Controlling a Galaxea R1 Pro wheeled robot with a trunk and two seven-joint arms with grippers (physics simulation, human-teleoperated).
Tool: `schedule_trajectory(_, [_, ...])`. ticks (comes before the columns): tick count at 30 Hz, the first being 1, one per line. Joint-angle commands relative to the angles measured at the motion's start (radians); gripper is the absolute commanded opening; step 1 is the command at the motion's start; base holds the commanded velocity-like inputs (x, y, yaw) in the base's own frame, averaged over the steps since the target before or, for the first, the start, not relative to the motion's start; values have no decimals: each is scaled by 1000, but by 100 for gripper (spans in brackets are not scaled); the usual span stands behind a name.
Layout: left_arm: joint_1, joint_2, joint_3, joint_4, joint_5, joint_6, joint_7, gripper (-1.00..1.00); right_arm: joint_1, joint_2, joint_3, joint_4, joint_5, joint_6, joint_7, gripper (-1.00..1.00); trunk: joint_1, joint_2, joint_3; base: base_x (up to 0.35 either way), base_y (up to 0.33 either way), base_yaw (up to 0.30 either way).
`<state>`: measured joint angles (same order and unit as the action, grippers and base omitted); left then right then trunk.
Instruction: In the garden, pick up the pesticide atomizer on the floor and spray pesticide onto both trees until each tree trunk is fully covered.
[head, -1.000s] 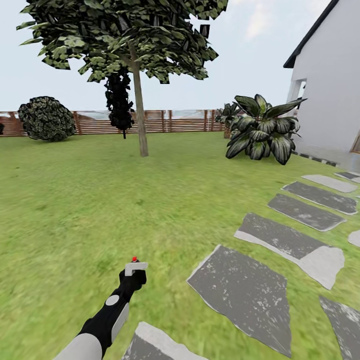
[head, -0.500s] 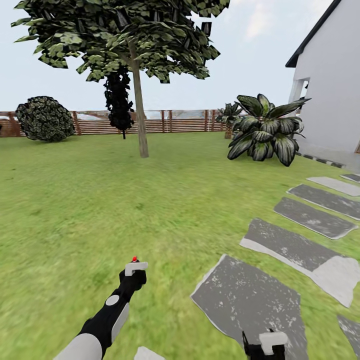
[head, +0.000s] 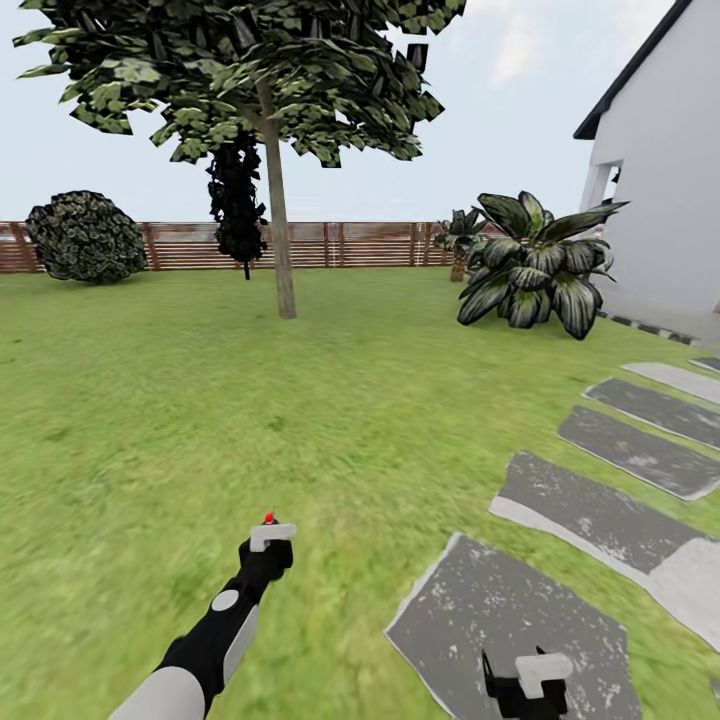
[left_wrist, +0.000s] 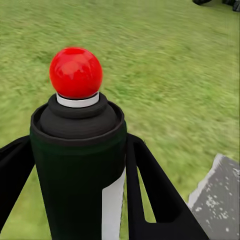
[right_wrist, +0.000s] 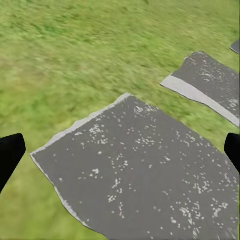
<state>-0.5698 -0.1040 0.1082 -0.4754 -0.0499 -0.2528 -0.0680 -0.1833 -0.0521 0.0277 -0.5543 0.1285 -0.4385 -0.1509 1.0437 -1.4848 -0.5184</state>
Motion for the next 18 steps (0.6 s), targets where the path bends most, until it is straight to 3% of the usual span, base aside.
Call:
schedule_trajectory(1, [-1, -1, 9, 0, -5, -3, -7, -100, -1, -1, 3, 0, 11, 0, -10, 100, 1, 0, -1, 350, 1, 0])
schedule_trajectory(18, [-1, -3, 21, 3, -5, -2, -7, -100, -1, 0, 7, 2, 18, 3, -6, 100, 1, 0, -1, 350, 0, 0])
